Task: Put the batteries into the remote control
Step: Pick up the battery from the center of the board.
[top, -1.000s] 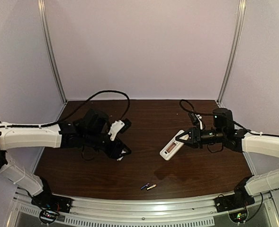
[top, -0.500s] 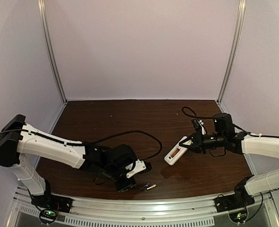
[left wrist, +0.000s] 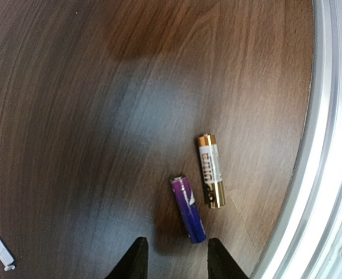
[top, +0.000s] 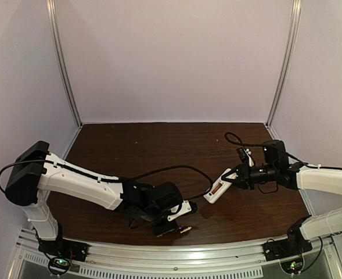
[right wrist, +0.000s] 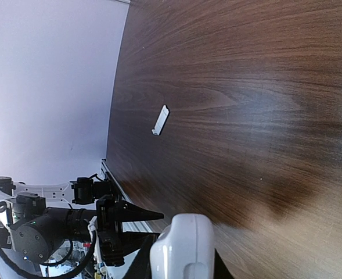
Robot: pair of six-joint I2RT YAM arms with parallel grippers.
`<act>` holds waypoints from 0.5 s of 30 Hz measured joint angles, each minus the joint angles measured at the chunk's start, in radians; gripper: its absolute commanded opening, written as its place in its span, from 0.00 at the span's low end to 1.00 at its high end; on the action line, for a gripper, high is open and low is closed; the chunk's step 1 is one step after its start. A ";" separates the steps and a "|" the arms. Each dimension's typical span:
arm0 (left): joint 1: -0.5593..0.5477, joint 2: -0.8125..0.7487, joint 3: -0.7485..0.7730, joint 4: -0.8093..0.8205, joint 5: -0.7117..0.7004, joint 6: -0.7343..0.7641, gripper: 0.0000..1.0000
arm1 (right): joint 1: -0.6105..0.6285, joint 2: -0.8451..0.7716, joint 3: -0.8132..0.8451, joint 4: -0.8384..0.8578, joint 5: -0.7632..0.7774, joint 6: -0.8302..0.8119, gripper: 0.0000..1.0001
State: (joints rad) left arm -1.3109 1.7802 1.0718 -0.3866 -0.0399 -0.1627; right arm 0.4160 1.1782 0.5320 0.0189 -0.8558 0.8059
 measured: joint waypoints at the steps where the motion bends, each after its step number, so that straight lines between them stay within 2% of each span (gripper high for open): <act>1: 0.000 0.006 0.005 -0.001 0.000 0.002 0.36 | -0.002 0.000 0.000 0.000 0.000 0.000 0.00; 15: -0.017 0.041 0.015 -0.007 0.000 0.008 0.35 | -0.014 0.000 0.000 0.000 -0.004 -0.018 0.00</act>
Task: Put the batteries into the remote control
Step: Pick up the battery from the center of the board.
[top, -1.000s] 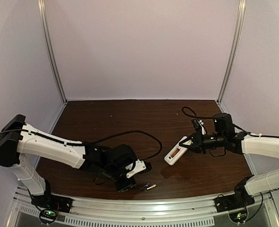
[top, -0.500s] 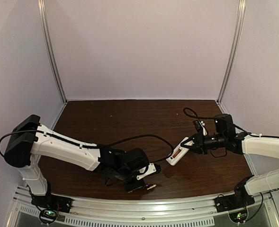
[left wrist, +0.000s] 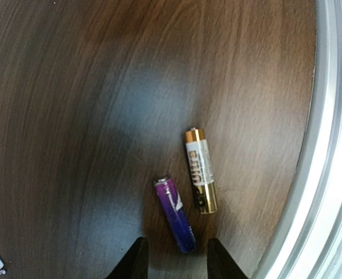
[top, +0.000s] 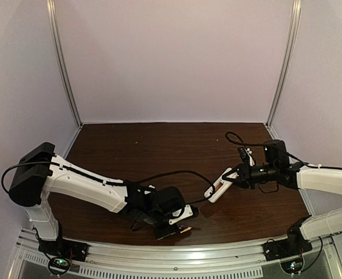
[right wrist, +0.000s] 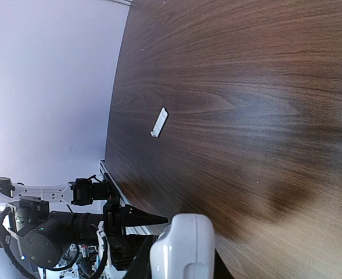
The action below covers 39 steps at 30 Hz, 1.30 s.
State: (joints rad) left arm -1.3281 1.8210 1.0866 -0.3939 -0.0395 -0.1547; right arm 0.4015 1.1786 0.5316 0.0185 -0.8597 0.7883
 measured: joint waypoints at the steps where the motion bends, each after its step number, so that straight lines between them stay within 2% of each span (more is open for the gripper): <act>1: -0.002 0.006 0.000 0.000 0.000 0.000 0.34 | 0.000 0.000 0.000 0.000 0.000 0.000 0.00; 9: -0.003 0.030 0.000 -0.001 -0.012 0.000 0.24 | 0.000 0.000 -0.002 0.000 0.000 0.000 0.00; 18: -0.003 0.046 0.019 -0.005 -0.051 -0.009 0.21 | -0.005 0.007 -0.002 0.000 0.000 -0.004 0.00; 28: -0.003 0.050 0.023 -0.002 -0.066 -0.013 0.00 | -0.005 0.007 -0.014 0.003 0.000 -0.005 0.00; 34: 0.022 0.035 0.015 0.000 -0.044 -0.042 0.00 | -0.005 0.024 -0.062 0.051 0.001 0.016 0.00; 39: 0.056 -0.050 0.014 0.000 -0.026 -0.077 0.00 | -0.005 0.026 -0.087 0.106 0.002 0.066 0.00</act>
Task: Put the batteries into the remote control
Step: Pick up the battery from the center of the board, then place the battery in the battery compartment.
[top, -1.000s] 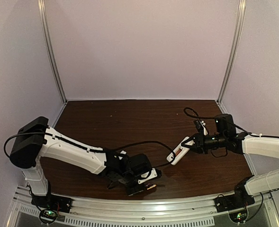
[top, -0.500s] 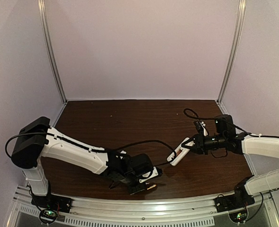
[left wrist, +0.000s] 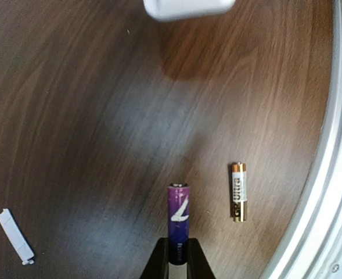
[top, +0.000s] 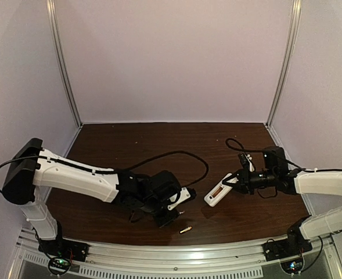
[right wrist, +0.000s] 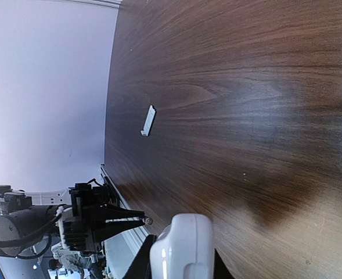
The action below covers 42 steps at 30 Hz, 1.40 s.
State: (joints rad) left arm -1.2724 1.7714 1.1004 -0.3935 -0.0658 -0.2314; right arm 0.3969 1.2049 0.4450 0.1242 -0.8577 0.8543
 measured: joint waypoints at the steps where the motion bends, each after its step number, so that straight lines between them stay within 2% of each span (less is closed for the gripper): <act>1: 0.005 -0.019 0.007 0.000 0.003 -0.011 0.00 | 0.000 0.002 0.000 0.011 0.001 0.010 0.00; 12: 0.043 -0.063 0.146 0.008 0.065 -0.113 0.00 | 0.066 0.037 -0.001 0.132 0.029 0.107 0.00; 22: 0.055 0.022 0.278 0.000 0.119 -0.153 0.00 | 0.122 0.066 -0.001 0.193 0.067 0.172 0.00; 42: 0.089 0.105 0.304 -0.039 0.137 -0.199 0.00 | 0.177 0.109 -0.008 0.257 0.089 0.224 0.00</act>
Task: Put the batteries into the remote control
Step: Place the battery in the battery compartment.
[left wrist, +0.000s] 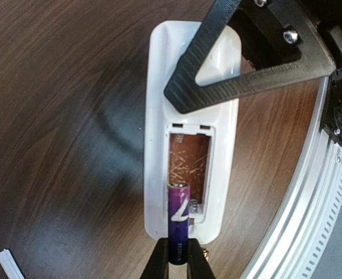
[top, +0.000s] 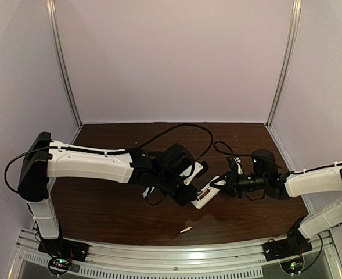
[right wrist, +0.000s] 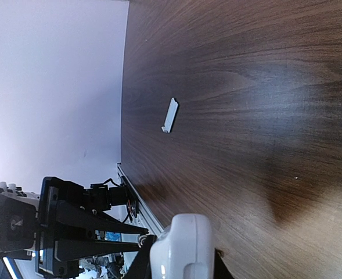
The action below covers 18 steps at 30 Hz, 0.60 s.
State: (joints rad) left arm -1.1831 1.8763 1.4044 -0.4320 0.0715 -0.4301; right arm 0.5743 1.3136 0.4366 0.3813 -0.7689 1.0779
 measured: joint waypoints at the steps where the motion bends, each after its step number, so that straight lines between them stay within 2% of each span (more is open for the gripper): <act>1: 0.001 0.001 0.001 0.000 0.000 -0.001 0.00 | 0.001 0.002 0.000 0.000 -0.001 0.000 0.00; 18: 0.006 0.055 0.032 0.001 0.018 -0.024 0.00 | 0.004 0.042 0.000 0.039 -0.008 0.013 0.00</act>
State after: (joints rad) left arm -1.1774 1.9312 1.4361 -0.4313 0.0895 -0.4541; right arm 0.5785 1.3556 0.4366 0.4206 -0.7773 1.0904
